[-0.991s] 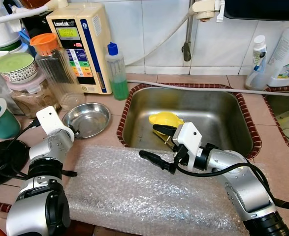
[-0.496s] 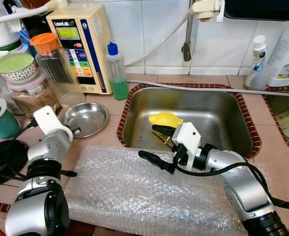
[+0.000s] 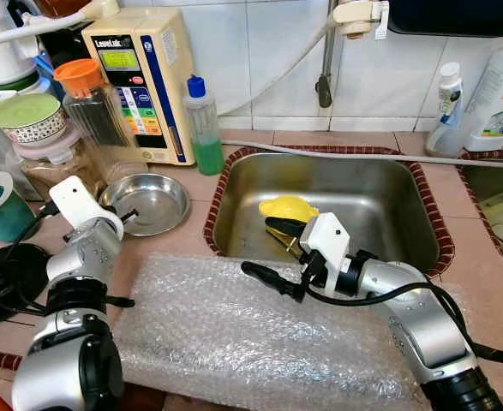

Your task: Kitchen organization

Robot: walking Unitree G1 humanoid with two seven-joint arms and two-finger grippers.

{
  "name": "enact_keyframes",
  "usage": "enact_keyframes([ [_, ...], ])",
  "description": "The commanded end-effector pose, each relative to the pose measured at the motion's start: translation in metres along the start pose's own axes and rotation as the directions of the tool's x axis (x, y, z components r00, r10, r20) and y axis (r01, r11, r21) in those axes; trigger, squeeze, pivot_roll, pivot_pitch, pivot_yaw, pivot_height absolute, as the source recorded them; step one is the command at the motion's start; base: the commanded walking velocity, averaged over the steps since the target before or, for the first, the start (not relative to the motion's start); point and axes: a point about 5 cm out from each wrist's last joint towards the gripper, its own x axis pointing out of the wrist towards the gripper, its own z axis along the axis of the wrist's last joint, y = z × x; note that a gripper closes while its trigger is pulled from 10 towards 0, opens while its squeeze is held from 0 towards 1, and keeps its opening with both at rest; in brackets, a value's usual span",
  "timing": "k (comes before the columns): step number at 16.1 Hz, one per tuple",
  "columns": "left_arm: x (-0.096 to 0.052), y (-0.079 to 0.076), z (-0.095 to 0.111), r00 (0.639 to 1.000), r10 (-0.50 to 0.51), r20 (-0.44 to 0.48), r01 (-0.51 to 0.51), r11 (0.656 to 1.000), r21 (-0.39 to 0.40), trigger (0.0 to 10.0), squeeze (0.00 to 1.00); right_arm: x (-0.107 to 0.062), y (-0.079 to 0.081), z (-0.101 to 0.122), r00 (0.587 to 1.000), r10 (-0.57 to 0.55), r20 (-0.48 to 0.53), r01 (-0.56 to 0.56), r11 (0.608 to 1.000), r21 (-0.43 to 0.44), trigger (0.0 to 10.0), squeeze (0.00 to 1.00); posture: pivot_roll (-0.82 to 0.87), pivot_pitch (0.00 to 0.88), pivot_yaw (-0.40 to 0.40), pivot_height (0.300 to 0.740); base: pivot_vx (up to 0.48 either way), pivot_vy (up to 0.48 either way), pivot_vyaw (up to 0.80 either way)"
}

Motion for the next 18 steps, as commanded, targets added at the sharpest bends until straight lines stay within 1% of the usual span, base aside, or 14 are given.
enact_keyframes([
  [1,0.001,0.007,-0.016,0.998,0.025,-0.052,-0.023,0.999,0.031,0.0,0.0,0.002,-0.003,0.005,1.0,0.001,0.015,-0.001,1.0,-0.02,10.0,0.0,0.04,0.0,0.125,0.74,0.0,0.0,0.0],
  [3,-0.001,0.0,-0.012,1.0,-0.031,-0.002,0.031,0.999,0.017,0.0,0.0,0.002,-0.004,0.005,1.0,-0.005,0.015,0.006,1.0,-0.023,10.0,0.0,0.04,0.0,0.124,0.74,0.0,0.0,0.0],
  [4,-0.005,-0.014,-0.006,0.989,-0.136,0.06,0.137,0.99,-0.017,0.0,0.0,0.002,-0.006,0.005,1.0,-0.021,0.017,0.022,0.999,-0.028,10.0,0.0,0.04,0.0,0.123,0.74,0.0,0.0,0.0],
  [5,-0.01,-0.032,-0.001,0.962,-0.254,0.098,0.262,0.962,-0.073,0.0,0.0,0.003,-0.012,0.005,0.997,-0.072,0.022,0.073,0.997,-0.04,10.0,0.0,0.04,0.0,0.122,0.74,0.0,0.0,0.0],
  [6,-0.015,-0.047,0.0,0.933,-0.339,0.12,0.35,0.933,-0.084,0.0,0.0,0.003,-0.018,0.006,0.992,-0.119,0.033,0.121,0.992,-0.045,10.0,0.0,0.04,0.0,0.123,0.74,0.0,0.0,0.0],
  [7,-0.02,-0.057,0.001,0.91,-0.391,0.138,0.405,0.91,-0.092,0.0,0.0,0.003,-0.026,0.007,0.981,-0.19,0.042,0.192,0.98,-0.045,10.0,0.0,0.03,0.0,0.122,0.74,0.0,0.0,0.0],
  [8,-0.026,-0.069,0.002,0.868,-0.472,0.156,0.488,0.868,-0.09,0.0,0.0,0.002,-0.036,0.01,0.963,-0.263,0.061,0.265,0.964,-0.03,10.0,0.0,0.03,0.0,0.122,0.74,0.0,0.0,0.0],
  [10,-0.038,-0.088,0.001,0.792,-0.583,0.18,0.605,0.79,-0.103,0.0,0.0,-0.004,-0.057,0.014,0.895,-0.434,0.106,0.431,0.901,0.05,10.0,0.0,0.03,0.0,0.122,0.74,0.0,0.0,0.0],
  [11,-0.041,-0.091,0.001,0.776,-0.602,0.19,0.625,0.774,-0.101,0.0,0.0,-0.006,-0.06,0.015,0.877,-0.465,0.119,0.459,0.885,0.076,10.0,0.0,0.03,0.0,0.122,0.74,0.0,0.0,0.0],
  [12,-0.045,-0.096,0.002,0.745,-0.634,0.208,0.661,0.745,-0.092,0.0,0.0,-0.009,-0.066,0.018,0.843,-0.518,0.144,0.504,0.855,0.124,10.0,0.0,0.03,0.0,0.122,0.74,0.0,0.0,0.0],
  [13,-0.049,-0.099,0.001,0.723,-0.657,0.213,0.682,0.727,-0.072,0.0,0.0,-0.011,-0.071,0.021,0.811,-0.56,0.171,0.534,0.827,0.175,10.0,0.0,0.03,0.0,0.12,0.74,0.0,0.0,0.0],
  [15,-0.052,-0.103,-0.002,0.704,-0.68,0.208,0.702,0.711,-0.052,0.0,0.0,-0.011,-0.074,0.024,0.785,-0.588,0.195,0.549,0.806,0.221,10.0,0.0,0.03,0.0,0.12,0.74,0.0,0.0,0.0],
  [17,-0.056,-0.107,-0.007,0.684,-0.703,0.195,0.72,0.694,-0.025,0.0,0.0,-0.008,-0.071,0.027,0.797,-0.564,0.217,0.514,0.822,0.246,10.0,0.0,0.03,0.0,0.12,0.74,0.0,0.0,0.0],
  [18,-0.059,-0.109,-0.009,0.674,-0.712,0.194,0.73,0.682,-0.034,0.0,0.0,-0.006,-0.07,0.028,0.8,-0.558,0.221,0.507,0.825,0.249,10.0,0.0,0.03,0.0,0.12,0.74,0.0,0.0,0.0],
])
